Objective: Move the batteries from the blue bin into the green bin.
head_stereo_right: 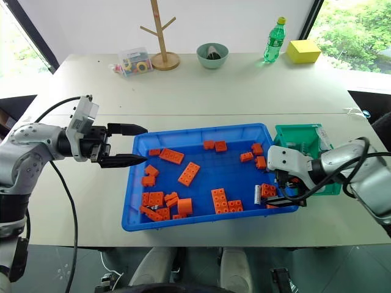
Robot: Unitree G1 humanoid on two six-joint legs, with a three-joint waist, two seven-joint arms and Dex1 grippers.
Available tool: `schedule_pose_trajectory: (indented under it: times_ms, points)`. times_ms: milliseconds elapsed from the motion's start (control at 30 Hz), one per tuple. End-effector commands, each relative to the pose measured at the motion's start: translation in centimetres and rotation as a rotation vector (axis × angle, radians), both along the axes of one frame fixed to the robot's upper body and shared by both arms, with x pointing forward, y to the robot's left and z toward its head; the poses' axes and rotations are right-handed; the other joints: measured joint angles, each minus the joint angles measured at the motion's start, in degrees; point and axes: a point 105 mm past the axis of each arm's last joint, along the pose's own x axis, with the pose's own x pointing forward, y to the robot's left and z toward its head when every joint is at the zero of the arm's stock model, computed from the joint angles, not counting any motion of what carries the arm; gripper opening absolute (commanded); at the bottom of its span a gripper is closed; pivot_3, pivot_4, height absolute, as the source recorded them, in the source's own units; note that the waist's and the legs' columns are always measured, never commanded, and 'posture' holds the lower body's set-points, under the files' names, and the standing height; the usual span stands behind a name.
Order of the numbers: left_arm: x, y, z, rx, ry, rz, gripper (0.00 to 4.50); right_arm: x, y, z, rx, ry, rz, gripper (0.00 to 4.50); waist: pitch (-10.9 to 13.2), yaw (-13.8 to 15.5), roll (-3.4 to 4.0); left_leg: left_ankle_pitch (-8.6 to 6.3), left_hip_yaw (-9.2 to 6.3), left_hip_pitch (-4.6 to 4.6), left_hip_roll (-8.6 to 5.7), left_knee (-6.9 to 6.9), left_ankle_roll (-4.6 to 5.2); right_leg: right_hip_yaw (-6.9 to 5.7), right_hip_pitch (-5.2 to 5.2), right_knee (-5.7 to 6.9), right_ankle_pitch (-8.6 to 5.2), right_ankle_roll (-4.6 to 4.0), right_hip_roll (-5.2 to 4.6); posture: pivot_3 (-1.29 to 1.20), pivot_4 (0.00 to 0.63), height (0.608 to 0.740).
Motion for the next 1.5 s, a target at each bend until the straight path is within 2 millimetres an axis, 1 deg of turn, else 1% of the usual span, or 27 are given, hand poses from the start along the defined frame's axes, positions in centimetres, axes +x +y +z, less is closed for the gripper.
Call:
schedule_pose_trajectory:
  times_ms: [33,200,333,467,567,700,1000,1133,1200,1267,1367,1433,1500]
  points:
    - [-0.4,0.3,1.5,-0.006,-0.06,0.007,4.5,0.8,0.0,0.5,-0.046,-0.063,0.047,4.48,0.0,0.1,0.01,0.0,0.0,-0.01,0.0,0.0,0.0,0.0,-0.01,0.0,0.0,0.0,0.0,0.0,0.15,0.703]
    - [-0.4,0.4,1.6,-0.006,-0.062,0.014,4.5,0.5,0.3,-0.1,-0.056,-0.016,0.114,4.48,0.0,0.0,0.01,0.0,-0.01,-0.02,0.0,-0.01,0.0,-0.01,-0.01,0.0,0.0,0.01,0.02,0.0,0.15,0.703]
    - [-0.2,0.3,1.7,-0.007,-0.066,0.016,4.5,0.7,0.3,-0.7,-0.087,0.003,0.131,4.48,0.0,0.0,0.01,0.0,-0.01,0.0,0.0,0.0,0.0,-0.01,-0.01,0.01,0.0,0.01,0.04,0.0,0.15,0.703]
    - [-0.1,0.2,1.6,-0.006,-0.068,0.011,4.5,0.7,0.8,-0.8,-0.098,0.044,0.162,4.48,0.0,-0.1,0.01,0.0,0.0,0.0,-0.01,0.0,-0.01,-0.01,-0.01,0.03,0.01,0.01,0.04,0.0,0.15,0.703]
    - [0.2,0.0,1.7,-0.011,-0.073,0.008,4.5,1.3,1.3,-0.8,-0.127,0.033,0.209,4.48,0.0,-0.1,0.0,0.0,0.0,0.01,-0.01,0.0,-0.01,-0.01,-0.01,0.05,0.01,0.02,0.06,0.0,0.15,0.703]
    - [0.3,-0.2,1.8,-0.016,-0.077,0.003,4.5,1.1,1.1,-1.5,-0.184,0.053,0.269,4.48,0.0,0.0,0.01,0.01,0.0,0.01,-0.03,0.0,-0.02,-0.02,-0.02,0.06,0.01,0.02,0.08,0.0,0.15,0.703]
    - [0.4,0.1,1.9,-0.016,-0.078,0.013,4.5,0.9,0.5,-2.2,-0.219,0.065,0.283,4.48,0.0,-0.1,0.0,0.01,0.0,0.04,-0.06,0.0,-0.02,-0.02,0.0,0.11,0.01,0.03,0.06,0.0,0.15,0.703]
    - [0.5,0.0,1.9,-0.018,-0.08,0.013,4.5,1.6,0.6,-2.2,-0.211,0.043,0.262,4.48,0.0,-0.1,-0.05,0.02,0.0,0.05,-0.06,0.02,-0.03,-0.02,0.01,0.11,0.02,0.03,0.07,0.0,0.15,0.703]
    - [0.5,-0.1,2.0,-0.019,-0.081,0.012,4.5,1.7,1.1,-1.9,-0.172,0.026,0.258,4.48,0.0,-0.1,-0.06,0.02,0.0,0.07,-0.06,0.02,-0.03,-0.02,0.03,0.12,0.02,0.03,0.06,0.0,0.15,0.703]
    - [0.5,-0.1,2.0,-0.019,-0.082,0.012,4.5,1.7,2.1,-1.4,-0.106,0.011,0.273,4.48,0.0,-0.3,-0.06,0.02,0.0,0.09,-0.06,0.02,-0.03,-0.01,0.03,0.15,0.02,0.03,0.06,0.0,0.15,0.703]
    - [0.5,0.0,2.1,-0.018,-0.083,0.011,4.5,1.3,3.3,-0.7,-0.024,-0.016,0.347,4.48,0.0,-0.4,-0.05,0.02,-0.01,0.1,-0.05,0.01,-0.03,-0.01,0.01,0.19,0.01,0.03,0.07,0.0,0.15,0.703]
    - [0.6,-0.1,2.1,-0.019,-0.084,0.01,4.5,1.4,4.0,-0.4,0.017,-0.08,0.408,4.48,0.0,-0.4,-0.05,0.02,-0.01,0.1,-0.05,0.0,-0.03,-0.01,0.01,0.2,0.01,0.03,0.07,0.0,0.15,0.703]
    - [0.7,-0.1,2.2,-0.019,-0.085,0.009,4.5,1.4,4.3,-0.5,0.023,-0.136,0.483,4.48,0.0,-0.4,-0.05,0.02,0.01,0.1,-0.06,0.01,-0.03,-0.01,0.02,0.19,0.02,0.03,0.06,0.0,0.15,0.703]
